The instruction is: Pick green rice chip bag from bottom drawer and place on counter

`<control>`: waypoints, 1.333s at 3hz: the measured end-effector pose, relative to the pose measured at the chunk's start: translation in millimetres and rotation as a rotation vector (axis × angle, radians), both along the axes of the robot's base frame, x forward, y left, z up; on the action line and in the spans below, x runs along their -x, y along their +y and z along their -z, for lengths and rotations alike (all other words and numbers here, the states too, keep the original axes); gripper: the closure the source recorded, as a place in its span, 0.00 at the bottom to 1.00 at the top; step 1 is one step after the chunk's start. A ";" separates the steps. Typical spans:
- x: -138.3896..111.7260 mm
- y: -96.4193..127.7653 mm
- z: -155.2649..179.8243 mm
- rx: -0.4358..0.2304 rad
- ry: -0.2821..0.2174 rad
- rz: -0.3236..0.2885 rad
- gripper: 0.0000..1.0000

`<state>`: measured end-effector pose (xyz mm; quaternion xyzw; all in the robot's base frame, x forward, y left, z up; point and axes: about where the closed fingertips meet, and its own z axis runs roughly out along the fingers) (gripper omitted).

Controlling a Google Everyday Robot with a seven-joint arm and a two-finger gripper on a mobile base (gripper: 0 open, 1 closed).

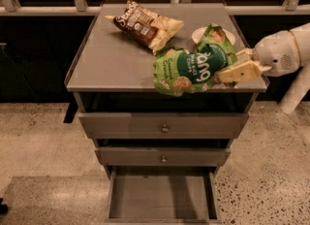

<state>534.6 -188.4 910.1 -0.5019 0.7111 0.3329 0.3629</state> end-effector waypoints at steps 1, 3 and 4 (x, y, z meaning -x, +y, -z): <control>-42.5 21.4 4.5 -0.030 0.022 -0.052 1.00; -101.0 34.3 19.7 -0.040 0.041 0.002 0.85; -102.0 34.5 19.4 -0.040 0.040 0.004 0.62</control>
Offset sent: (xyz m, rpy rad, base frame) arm 0.1189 0.0409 -0.0233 0.0611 0.0632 0.0243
